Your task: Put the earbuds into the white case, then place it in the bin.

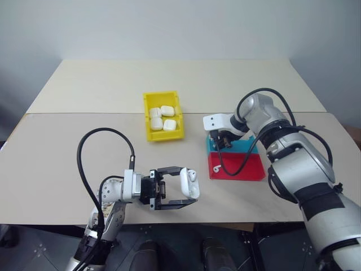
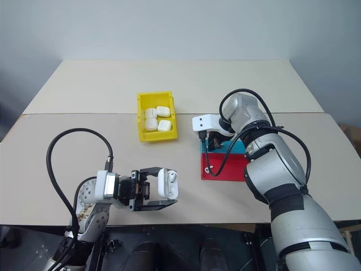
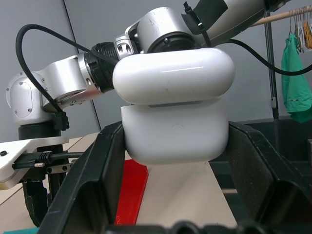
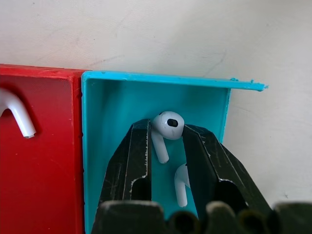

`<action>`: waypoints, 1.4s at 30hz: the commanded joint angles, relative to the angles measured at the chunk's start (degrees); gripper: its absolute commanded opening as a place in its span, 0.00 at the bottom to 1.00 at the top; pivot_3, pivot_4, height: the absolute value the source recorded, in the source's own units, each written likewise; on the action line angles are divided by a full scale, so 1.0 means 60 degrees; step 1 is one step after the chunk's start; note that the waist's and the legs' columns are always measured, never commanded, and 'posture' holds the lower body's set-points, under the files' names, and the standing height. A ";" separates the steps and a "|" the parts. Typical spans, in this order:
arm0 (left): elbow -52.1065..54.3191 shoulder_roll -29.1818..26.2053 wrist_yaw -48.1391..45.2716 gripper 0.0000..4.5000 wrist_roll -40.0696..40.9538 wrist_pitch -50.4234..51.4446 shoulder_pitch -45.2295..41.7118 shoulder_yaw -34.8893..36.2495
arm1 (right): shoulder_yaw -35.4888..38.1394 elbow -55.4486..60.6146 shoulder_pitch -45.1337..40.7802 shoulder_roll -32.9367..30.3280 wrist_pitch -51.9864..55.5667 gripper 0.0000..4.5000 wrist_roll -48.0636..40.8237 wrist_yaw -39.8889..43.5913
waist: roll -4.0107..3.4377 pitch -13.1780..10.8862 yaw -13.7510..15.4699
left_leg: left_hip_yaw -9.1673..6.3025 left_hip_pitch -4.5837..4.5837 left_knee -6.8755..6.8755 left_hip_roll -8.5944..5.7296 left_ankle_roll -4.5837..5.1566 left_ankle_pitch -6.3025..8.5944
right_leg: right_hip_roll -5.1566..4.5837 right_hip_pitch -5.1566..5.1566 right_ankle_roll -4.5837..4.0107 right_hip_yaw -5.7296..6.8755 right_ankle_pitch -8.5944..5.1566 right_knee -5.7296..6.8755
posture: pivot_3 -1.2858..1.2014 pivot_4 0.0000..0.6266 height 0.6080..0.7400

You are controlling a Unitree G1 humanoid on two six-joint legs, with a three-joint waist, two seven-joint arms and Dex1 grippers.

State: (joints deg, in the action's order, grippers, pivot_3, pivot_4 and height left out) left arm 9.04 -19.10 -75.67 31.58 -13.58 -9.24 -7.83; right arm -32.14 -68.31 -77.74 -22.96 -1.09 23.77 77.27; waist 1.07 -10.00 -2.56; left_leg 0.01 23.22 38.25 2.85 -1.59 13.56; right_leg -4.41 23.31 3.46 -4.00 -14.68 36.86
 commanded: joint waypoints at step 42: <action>0.0594 0.1543 0.1675 0.63 0.1066 0.2307 -0.2305 -0.0311 | 1.1411 1.8514 0.8965 -0.1601 0.9573 0.26 -1.5554 -0.4061 | -0.0003 0.0003 0.0267 | -0.0028 0.0000 0.0011 -0.0010 0.0005 0.0002 | 0.0002 -0.0042 0.0007 0.0008 -0.0001 -0.0017 | 0.52 0.24 1.00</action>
State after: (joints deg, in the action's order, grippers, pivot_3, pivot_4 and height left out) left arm 12.12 -10.33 -65.04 37.17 0.51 -22.16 -9.78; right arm 36.63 40.76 -24.33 -31.53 59.20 -67.37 53.79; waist 1.05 -9.98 -0.96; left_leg -0.15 23.22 38.32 2.79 -1.55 13.57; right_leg -4.40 23.05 3.51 -3.95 -14.69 36.74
